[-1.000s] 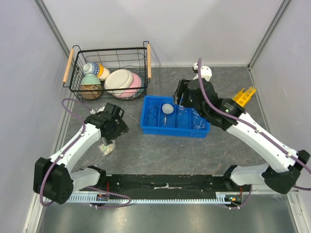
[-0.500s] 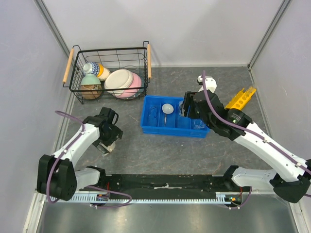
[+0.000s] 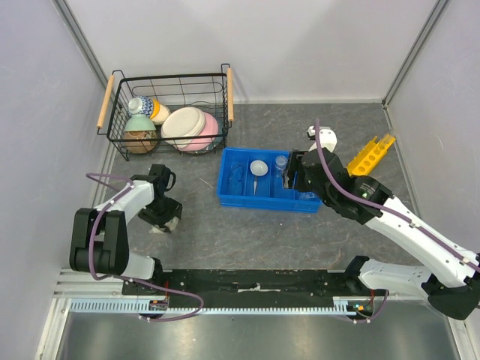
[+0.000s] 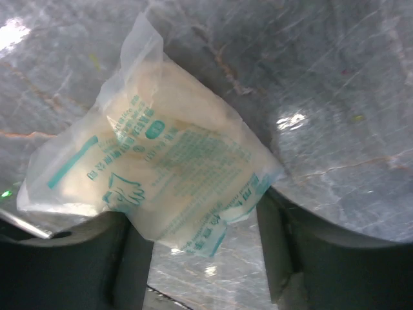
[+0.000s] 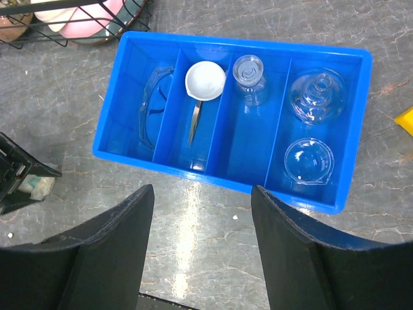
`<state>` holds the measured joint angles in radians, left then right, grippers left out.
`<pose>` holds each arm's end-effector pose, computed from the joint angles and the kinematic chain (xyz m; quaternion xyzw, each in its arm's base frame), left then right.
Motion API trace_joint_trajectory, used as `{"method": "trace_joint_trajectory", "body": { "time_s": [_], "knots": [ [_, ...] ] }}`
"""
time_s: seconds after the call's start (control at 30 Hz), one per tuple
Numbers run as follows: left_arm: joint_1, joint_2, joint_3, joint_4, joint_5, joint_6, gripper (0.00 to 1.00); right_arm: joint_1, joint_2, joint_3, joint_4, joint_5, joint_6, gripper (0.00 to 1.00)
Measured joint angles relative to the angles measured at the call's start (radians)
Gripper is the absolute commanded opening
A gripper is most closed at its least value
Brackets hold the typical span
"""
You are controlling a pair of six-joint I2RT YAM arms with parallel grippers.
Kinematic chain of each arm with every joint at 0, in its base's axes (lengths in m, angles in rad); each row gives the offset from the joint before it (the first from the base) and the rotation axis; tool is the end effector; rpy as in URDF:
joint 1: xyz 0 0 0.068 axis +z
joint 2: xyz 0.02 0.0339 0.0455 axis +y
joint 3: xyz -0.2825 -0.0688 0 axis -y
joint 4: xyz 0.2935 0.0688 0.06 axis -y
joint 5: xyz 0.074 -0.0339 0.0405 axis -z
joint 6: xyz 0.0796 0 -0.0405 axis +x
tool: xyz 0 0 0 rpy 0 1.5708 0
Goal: Organize the chemistry lab equipment
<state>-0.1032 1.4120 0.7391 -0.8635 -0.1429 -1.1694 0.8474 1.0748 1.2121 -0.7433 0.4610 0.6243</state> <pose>0.2474 -0.0142 0.1037 -0.5079 0.8583 0.0472 0.0562 0.2168 0.1921 0.3788 0.0093 0.8689 0.1531 0.4706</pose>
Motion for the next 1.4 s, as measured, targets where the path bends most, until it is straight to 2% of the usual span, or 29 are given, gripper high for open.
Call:
{"method": "trace_joint_trajectory", "body": {
  "time_s": [0.07, 0.1, 0.13, 0.5, 0.73, 0.83, 0.93, 1.07, 1.27, 1.4],
  "knots": [
    [0.013, 0.016, -0.004, 0.032, 0.027, 0.008, 0.32, 0.0, 0.0, -0.007, -0.001, 0.0, 0.001, 0.69],
    [0.015, 0.019, -0.005, 0.053, 0.04, 0.011, 0.06, 0.0, 0.002, -0.009, 0.0, 0.0, 0.002, 0.69],
    [0.017, 0.021, -0.006, 0.071, 0.05, 0.012, 0.02, 0.0, 0.002, -0.01, 0.0, 0.0, 0.003, 0.68],
    [0.03, -0.004, -0.024, 0.11, 0.095, 0.058, 0.02, 0.016, 0.028, -0.021, 0.0, 0.0, 0.019, 0.68],
    [0.027, -0.241, -0.04, 0.112, 0.184, 0.169, 0.02, 0.021, 0.039, -0.024, 0.0, 0.005, 0.022, 0.68],
    [0.021, -0.324, 0.016, 0.111, 0.254, 0.23, 0.02, 0.021, 0.039, -0.035, -0.001, 0.006, 0.023, 0.68],
    [-0.004, -0.342, 0.105, 0.111, 0.316, 0.281, 0.02, 0.021, 0.031, -0.053, -0.01, 0.009, 0.024, 0.68],
    [-0.103, -0.308, 0.22, 0.111, 0.356, 0.33, 0.02, 0.021, 0.011, -0.062, -0.038, 0.014, 0.026, 0.67],
    [-0.372, -0.187, 0.399, 0.118, 0.336, 0.372, 0.02, 0.021, -0.015, -0.062, -0.068, 0.042, 0.04, 0.67],
    [-0.477, -0.092, 0.447, 0.158, 0.328, 0.408, 0.02, 0.023, -0.038, -0.062, -0.106, 0.071, 0.062, 0.67]
  ]
}}
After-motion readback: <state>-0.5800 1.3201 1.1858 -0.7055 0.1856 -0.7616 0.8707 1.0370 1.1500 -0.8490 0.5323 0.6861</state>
